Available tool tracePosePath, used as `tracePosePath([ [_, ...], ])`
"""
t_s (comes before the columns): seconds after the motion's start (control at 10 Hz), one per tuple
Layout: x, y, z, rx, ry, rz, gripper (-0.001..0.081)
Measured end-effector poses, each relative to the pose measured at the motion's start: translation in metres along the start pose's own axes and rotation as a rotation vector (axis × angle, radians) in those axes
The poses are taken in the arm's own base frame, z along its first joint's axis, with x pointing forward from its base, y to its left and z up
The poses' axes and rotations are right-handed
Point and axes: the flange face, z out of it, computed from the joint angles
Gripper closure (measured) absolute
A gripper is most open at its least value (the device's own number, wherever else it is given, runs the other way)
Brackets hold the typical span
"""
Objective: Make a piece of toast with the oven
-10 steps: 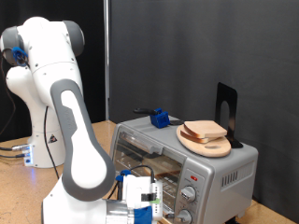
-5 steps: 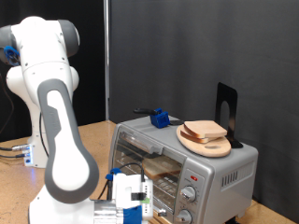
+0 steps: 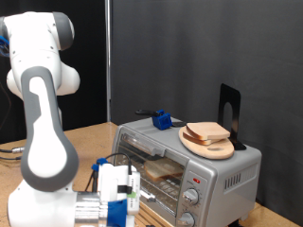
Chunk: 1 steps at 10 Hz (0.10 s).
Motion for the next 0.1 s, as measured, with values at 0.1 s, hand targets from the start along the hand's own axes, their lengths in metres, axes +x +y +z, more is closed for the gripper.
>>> tracePosePath([
  [0.1, -0.0021, -0.0091, -0.0117, -0.013, -0.013, 0.027, 0.0193],
])
